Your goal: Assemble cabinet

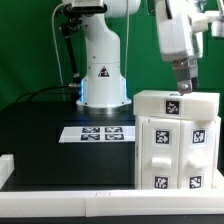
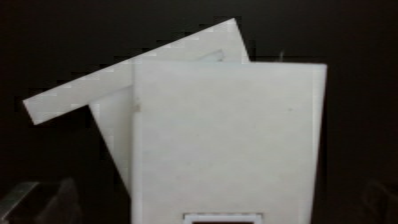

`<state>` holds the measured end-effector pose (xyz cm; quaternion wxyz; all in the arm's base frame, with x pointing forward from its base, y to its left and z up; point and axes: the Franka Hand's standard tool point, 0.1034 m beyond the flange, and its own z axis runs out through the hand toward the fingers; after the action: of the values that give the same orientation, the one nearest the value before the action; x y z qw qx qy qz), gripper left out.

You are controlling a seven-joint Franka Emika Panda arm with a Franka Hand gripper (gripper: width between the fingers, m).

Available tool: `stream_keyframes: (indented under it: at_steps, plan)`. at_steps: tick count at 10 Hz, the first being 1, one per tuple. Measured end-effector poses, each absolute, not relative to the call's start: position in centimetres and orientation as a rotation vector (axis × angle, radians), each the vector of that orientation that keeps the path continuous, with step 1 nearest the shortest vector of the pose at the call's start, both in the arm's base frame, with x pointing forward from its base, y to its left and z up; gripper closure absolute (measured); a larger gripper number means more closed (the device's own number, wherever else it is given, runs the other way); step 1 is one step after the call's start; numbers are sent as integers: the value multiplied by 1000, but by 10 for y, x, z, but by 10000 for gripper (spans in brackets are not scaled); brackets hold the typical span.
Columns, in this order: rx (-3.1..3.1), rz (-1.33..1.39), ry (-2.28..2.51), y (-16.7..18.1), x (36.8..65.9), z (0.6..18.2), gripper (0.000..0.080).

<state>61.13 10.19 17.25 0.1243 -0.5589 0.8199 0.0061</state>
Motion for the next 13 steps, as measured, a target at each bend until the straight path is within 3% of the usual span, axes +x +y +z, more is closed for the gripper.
stream_keyframes:
  at_steps: [3,8,13]
  plan:
    - [-1704,9,2344,102,610,169,2]
    - [-2411,-48,1649,92,616,178,2]
    - [-2653,-100,1245,88,616,177,2]
